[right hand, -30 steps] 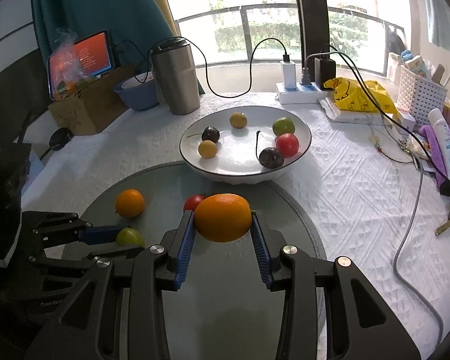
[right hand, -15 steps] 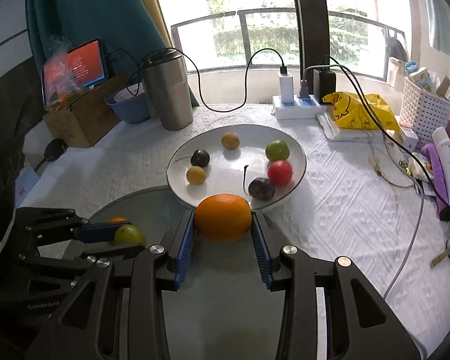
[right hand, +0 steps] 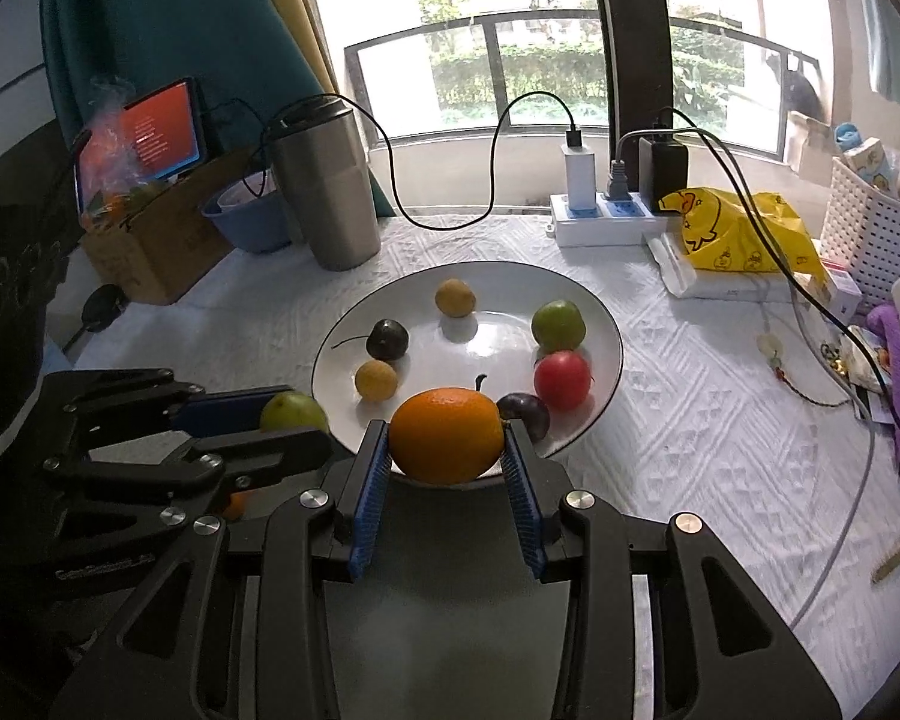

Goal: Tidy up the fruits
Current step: 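Carry the orange and lime onto the white plate and open both grippers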

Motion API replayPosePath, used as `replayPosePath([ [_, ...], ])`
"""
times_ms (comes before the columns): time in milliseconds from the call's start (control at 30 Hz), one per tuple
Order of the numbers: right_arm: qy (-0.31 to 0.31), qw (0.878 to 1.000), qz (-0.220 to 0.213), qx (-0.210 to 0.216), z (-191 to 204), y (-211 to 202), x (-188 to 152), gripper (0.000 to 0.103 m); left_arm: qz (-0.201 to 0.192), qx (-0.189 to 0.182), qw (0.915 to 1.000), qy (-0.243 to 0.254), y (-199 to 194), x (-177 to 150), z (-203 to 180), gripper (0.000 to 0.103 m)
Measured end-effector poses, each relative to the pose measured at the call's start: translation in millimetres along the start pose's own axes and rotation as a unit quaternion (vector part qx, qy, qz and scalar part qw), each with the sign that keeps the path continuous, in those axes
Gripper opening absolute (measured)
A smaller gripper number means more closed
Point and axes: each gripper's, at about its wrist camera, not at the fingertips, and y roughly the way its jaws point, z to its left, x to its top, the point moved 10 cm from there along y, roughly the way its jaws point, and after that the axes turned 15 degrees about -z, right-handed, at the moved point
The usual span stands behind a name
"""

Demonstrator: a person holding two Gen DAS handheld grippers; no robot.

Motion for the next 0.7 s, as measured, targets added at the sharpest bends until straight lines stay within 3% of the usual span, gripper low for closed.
replayPosePath([
  [300,0.000,1.000,0.015,0.005,-6.1,23.5,-1.9,0.040,0.019,-0.008,0.9996,-0.021,25.3,-2.4,9.4,0.029],
  [400,0.001,1.000,0.020,0.003,-10.4,30.4,-3.6,0.040,0.020,0.004,0.9998,-0.008,27.9,-2.8,10.0,0.029],
  [700,-0.009,1.000,0.015,0.003,-8.5,41.6,3.2,0.040,0.024,0.005,0.9992,-0.031,27.8,-1.7,18.6,0.033],
])
